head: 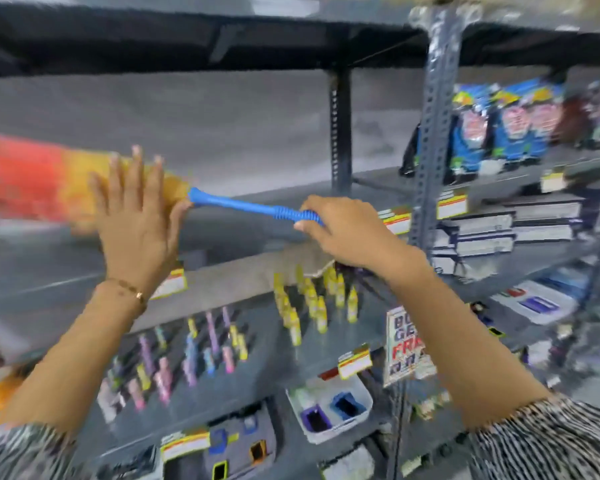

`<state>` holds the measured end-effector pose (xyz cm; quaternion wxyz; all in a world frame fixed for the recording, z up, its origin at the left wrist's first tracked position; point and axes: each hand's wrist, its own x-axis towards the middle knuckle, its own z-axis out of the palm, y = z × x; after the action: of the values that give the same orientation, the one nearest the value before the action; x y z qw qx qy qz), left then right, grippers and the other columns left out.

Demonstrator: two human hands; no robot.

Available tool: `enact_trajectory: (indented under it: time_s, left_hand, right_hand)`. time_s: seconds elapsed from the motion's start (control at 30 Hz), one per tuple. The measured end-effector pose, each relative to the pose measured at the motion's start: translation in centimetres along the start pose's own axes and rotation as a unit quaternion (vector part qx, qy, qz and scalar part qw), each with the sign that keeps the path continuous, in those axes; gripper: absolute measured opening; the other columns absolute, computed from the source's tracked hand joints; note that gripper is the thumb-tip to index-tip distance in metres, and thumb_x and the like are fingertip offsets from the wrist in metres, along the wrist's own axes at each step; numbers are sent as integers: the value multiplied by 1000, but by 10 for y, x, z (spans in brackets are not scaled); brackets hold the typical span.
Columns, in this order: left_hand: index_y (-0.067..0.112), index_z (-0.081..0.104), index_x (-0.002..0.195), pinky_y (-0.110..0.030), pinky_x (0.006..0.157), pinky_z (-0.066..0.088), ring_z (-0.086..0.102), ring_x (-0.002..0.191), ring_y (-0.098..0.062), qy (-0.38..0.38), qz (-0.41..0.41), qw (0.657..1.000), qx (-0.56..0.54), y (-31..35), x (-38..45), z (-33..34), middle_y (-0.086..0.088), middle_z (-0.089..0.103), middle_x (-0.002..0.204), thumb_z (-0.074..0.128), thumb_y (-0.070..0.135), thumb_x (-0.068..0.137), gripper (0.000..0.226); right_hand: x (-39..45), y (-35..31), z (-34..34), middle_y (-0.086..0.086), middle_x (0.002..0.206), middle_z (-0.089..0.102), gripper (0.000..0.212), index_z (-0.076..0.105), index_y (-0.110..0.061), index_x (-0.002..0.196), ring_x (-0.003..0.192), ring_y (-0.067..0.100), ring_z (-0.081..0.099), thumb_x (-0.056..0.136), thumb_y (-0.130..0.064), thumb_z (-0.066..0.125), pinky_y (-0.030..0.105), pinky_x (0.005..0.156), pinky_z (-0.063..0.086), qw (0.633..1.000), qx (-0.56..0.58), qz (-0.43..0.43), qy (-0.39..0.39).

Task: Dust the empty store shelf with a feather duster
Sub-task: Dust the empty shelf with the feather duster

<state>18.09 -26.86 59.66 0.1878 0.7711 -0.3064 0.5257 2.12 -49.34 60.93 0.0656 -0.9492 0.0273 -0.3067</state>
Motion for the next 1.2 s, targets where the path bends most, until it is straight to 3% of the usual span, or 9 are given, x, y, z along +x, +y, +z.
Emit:
enact_trajectory:
  time_s: [0.1,0.3,0.47,0.57,0.7,0.83,0.93,1.03,1.2]
  left_hand:
    - [3,32,139,-59,114,8,20,139,-46,-42,15,998,-34,49,44,34,-26,29,149,42,39,94,58]
    - [2,27,141,-55,116,8,19,141,-41,-144,-12,986,-79,122,49,89,-23,26,152,44,41,94,64]
    - [0,24,141,-56,117,6,17,141,-39,-242,-76,966,-52,101,-3,116,-23,26,152,37,42,96,63]
    - [-2,26,140,-58,116,4,16,142,-39,-277,-113,954,-25,80,-28,121,-23,27,151,37,40,96,62]
    - [-4,32,136,-56,117,6,23,139,-40,-286,-103,953,-15,67,-42,124,-26,36,145,40,37,96,58]
    - [-3,38,131,-53,116,11,30,135,-39,-273,-79,959,-14,62,-45,124,-25,44,139,42,34,95,52]
    - [-2,38,132,-52,116,14,32,134,-38,-266,-65,962,-16,57,-49,124,-25,45,138,42,33,95,50]
    - [1,35,135,-49,117,13,30,136,-36,-267,-45,962,-23,50,-50,125,-22,42,141,38,34,96,51]
    - [4,27,140,-45,119,9,23,140,-33,-279,-28,959,-41,43,-51,124,-19,35,148,34,38,97,55]
  right_hand:
    - [-14,32,-21,16,98,69,30,56,-16,112,90,38,63,94,-39,47,35,62,33,998,-35,57,8]
    - [-43,93,-35,16,103,68,45,32,-37,144,83,34,60,101,-24,35,38,64,46,981,-69,180,-34]
    - [-57,126,-31,18,99,59,44,27,-18,147,73,29,49,103,-17,29,35,55,36,945,-92,301,-84]
    - [-54,126,-18,9,71,48,37,39,-7,136,56,22,42,101,-12,30,34,57,35,925,-94,352,-106]
    - [-37,102,-5,2,60,38,36,49,-7,128,47,15,35,96,-7,32,28,40,25,927,-89,336,-141]
    - [-11,77,-6,5,68,56,32,59,-10,119,50,18,48,94,-10,38,24,42,34,949,-35,278,-145]
    - [0,77,-18,6,77,61,35,55,-22,129,51,18,47,99,-20,38,27,46,38,959,39,259,-112]
    - [-10,93,-24,1,63,52,36,53,-20,132,45,16,42,99,-18,38,28,44,36,949,91,297,-57]
    - [-21,99,-9,12,72,54,28,55,0,116,70,29,54,94,-8,39,32,57,41,908,-23,412,-76]
